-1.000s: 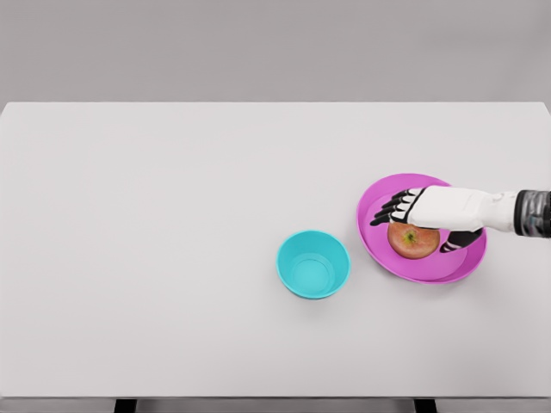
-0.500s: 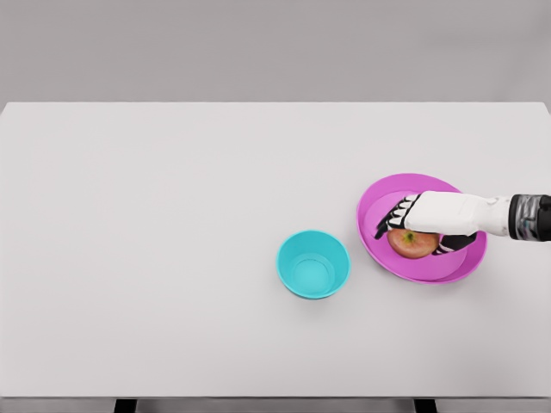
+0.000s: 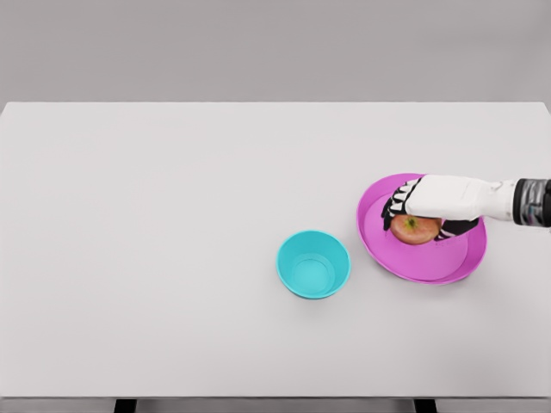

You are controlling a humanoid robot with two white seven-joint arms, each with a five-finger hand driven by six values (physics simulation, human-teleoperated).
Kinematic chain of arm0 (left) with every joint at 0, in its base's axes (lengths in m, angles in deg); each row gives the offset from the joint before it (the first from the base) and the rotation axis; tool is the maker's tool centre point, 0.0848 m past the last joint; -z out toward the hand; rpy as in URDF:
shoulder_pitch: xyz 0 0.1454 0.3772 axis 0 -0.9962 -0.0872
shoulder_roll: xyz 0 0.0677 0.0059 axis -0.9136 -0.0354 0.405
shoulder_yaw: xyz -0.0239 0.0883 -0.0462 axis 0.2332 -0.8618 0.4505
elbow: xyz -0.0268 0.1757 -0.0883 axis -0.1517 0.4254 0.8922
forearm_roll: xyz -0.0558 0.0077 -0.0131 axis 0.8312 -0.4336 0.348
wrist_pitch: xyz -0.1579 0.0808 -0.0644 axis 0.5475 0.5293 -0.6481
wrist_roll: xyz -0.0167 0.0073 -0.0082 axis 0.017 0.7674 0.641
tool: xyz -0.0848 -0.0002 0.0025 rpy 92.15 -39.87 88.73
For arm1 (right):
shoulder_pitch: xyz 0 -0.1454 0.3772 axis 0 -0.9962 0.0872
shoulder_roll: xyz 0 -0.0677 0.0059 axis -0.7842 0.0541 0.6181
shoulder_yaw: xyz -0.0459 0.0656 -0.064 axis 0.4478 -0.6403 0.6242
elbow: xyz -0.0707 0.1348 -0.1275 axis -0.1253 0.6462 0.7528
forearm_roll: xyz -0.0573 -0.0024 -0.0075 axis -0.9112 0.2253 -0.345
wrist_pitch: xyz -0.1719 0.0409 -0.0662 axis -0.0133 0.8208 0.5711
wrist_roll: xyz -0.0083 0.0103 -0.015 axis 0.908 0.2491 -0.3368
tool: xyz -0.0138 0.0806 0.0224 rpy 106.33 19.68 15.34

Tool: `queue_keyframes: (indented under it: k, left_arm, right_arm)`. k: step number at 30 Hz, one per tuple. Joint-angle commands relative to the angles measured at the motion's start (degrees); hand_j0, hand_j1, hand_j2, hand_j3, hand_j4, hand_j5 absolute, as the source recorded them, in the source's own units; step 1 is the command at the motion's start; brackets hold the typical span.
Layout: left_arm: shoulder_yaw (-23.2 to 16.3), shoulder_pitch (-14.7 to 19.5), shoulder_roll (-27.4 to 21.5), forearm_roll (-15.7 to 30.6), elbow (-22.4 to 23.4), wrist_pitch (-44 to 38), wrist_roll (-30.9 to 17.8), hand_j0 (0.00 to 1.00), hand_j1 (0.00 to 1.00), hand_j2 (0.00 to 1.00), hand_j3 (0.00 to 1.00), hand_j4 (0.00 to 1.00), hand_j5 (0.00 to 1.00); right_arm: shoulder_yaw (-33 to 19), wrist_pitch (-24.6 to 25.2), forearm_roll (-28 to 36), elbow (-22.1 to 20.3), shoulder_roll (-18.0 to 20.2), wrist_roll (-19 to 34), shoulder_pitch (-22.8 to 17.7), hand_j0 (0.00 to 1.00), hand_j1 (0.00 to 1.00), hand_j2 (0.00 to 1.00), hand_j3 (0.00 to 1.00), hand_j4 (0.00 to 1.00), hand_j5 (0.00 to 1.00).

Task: Put the apple from the pink plate into the blue bowl with your right arm

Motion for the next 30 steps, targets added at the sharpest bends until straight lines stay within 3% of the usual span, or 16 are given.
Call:
queue_keyframes:
  k: [1, 3, 13, 24, 27, 30]
  left_arm:
    - [0.0, 0.0, 0.0, 0.0, 0.0, 0.0, 0.0, 1.00, 1.00, 1.00, 1.00, 1.00, 1.00]
    - [0.0, 0.0, 0.0, 0.0, 0.0, 0.0, 0.0, 1.00, 1.00, 1.00, 1.00, 1.00, 1.00]
    - [0.0, 0.0, 0.0, 0.0, 0.0, 0.0, 0.0, 1.00, 1.00, 1.00, 1.00, 1.00, 1.00]
    - [0.0, 0.0, 0.0, 0.0, 0.0, 0.0, 0.0, 1.00, 1.00, 1.00, 1.00, 1.00, 1.00]
    - [0.0, 0.0, 0.0, 0.0, 0.0, 0.0, 0.0, 1.00, 1.00, 1.00, 1.00, 1.00, 1.00]
    - [0.0, 0.0, 0.0, 0.0, 0.0, 0.0, 0.0, 1.00, 1.00, 1.00, 1.00, 1.00, 1.00]
  right_arm:
    - [-0.1, 0.1, 0.5, -0.2, 0.2, 0.0, 0.0, 0.59, 0.59, 0.59, 0.59, 0.59, 0.59]
    - [-0.1, 0.1, 0.5, -0.7, 0.2, 0.0, 0.6, 0.59, 0.59, 0.59, 0.59, 0.59, 0.59]
    - [0.5, 0.1, 0.4, -11.1, -0.4, 0.0, 0.8, 0.59, 0.59, 0.59, 0.59, 0.59, 0.59]
    - [0.6, 0.1, 0.4, -12.5, -4.4, 0.0, 0.7, 0.59, 0.59, 0.59, 0.59, 0.59, 0.59]
    - [1.3, 0.1, 0.4, -12.5, -8.2, 0.0, 0.7, 0.59, 0.59, 0.59, 0.59, 0.59, 0.59]
    - [2.0, 0.1, 0.4, -12.5, -9.5, 0.0, 0.7, 0.59, 0.59, 0.59, 0.59, 0.59, 0.59]
